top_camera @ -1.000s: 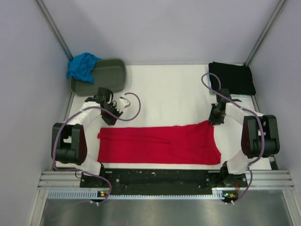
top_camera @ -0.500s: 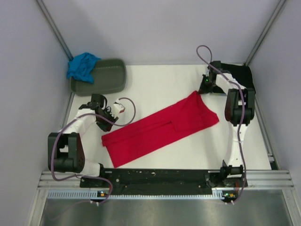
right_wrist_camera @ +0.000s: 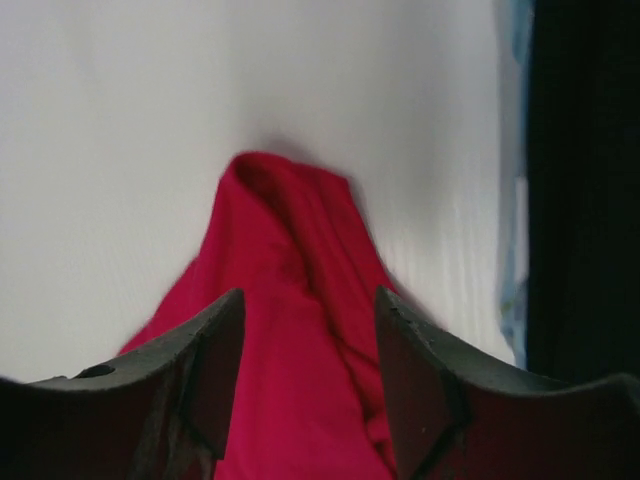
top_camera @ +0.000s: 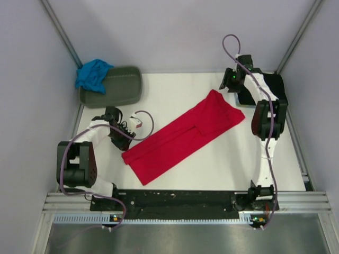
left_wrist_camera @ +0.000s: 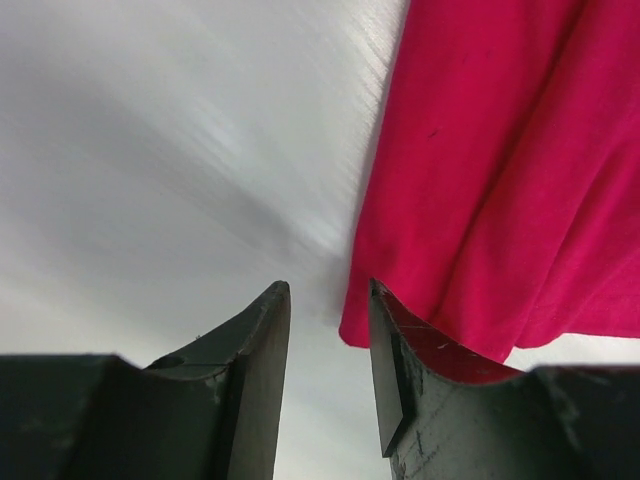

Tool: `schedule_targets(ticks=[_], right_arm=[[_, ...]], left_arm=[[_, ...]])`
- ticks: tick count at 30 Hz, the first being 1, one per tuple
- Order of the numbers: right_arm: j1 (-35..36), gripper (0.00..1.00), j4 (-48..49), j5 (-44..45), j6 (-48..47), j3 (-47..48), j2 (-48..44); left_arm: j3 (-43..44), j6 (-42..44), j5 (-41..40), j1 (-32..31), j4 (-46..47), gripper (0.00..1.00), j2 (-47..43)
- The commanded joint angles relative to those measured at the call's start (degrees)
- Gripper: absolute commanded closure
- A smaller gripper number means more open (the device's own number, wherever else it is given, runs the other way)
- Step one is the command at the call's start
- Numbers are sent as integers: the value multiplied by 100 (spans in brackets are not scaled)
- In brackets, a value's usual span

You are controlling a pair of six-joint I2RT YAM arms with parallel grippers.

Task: Fold and stack the t-shirts
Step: Rotate the tshirt 90 degrees

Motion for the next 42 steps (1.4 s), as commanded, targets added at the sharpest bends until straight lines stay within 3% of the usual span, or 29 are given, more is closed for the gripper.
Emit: schedule_targets(ticks=[1,5,11,13,16,20,26,33,37,40,42], right_arm=[[-223,48,6,811,-141,-1388,-1616],[-294,56,235,1250,-123,-2910,-2154],[-548,57,613,1251,0,-3976,-2261],[-566,64,666,1251,-26,-4029,-2112],[-566,83,736,753,-131,-3889,-1787],[-540,96,771,-4,-149,-3389,-1304],[-355,99,658,-1120,131,-2037,-338],[-127,100,596,-1622,1360,826,1490],[-57,100,831,-1790,1907,2331,2309],[-57,90,1490,-1711,2136,2160,2153],[-74,77,1606,-1562,2005,1966,1890]], left_arm=[[-30,-68,336,-28,130,58,100],[-329,2,389,-177,236,61,47],[-742,64,485,-336,201,74,-102],[-892,125,547,-345,184,76,-208],[-1068,257,696,-406,61,84,-383],[-1278,590,1082,-564,-308,84,-857],[-1420,847,1242,-1108,-783,78,-1254],[-1209,354,1531,-2681,-300,72,-1070],[-911,372,1444,-3148,-335,67,-789],[-744,468,1724,-3201,-545,59,-823],[-673,495,1612,-3184,-634,55,-1007]])
